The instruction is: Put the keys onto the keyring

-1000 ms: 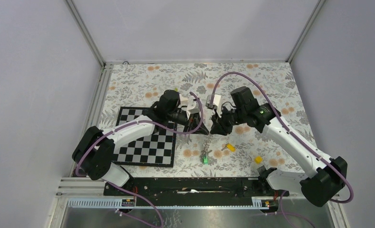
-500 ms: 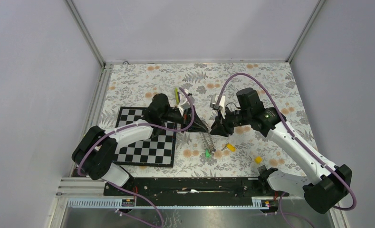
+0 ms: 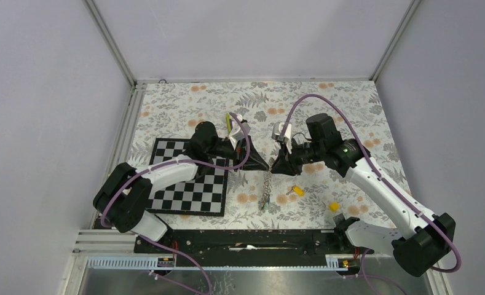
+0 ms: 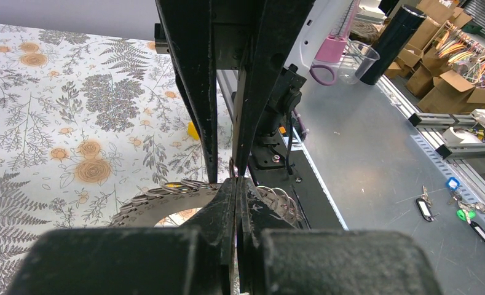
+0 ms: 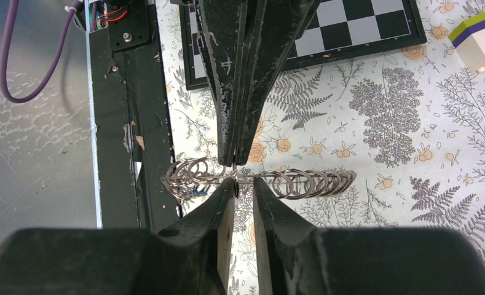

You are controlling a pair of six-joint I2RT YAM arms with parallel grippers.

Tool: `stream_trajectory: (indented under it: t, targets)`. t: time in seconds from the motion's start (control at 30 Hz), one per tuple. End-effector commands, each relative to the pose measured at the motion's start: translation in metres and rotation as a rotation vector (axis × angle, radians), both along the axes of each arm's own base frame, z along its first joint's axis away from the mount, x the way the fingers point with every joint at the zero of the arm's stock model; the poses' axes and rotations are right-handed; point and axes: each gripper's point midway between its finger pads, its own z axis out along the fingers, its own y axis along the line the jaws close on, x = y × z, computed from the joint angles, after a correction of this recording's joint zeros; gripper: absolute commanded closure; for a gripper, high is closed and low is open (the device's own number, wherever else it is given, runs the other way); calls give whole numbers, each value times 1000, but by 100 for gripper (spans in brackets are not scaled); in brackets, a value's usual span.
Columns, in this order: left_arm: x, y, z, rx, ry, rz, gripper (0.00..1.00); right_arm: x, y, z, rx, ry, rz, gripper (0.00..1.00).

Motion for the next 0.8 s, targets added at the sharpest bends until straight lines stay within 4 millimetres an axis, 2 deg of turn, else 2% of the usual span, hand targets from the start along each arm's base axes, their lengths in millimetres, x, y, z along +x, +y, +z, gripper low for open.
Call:
stream_trajectory:
  t: [0.0,0.2,0.37,0.53,0.67,0.77]
  targets:
    - [-1,1,11,-50,-76,-23,100,-1,4,15,49,-41,30,78]
    - [0,0,9,-44,-71,-24,100,-3,5,17,60,-37,47,85]
    - [0,1,8,-44,-71,-20,100,-5,4,12,52,-37,54,99]
    - [1,2,9,-48,-84,-20,100,-3,-1,5,23,-91,66,100]
    - [7,4,10,-29,-148,-18,75,2,-11,-9,-34,-231,111,100]
    - [21,5,-2,64,-208,24,61,20,-26,-25,-133,-384,103,100]
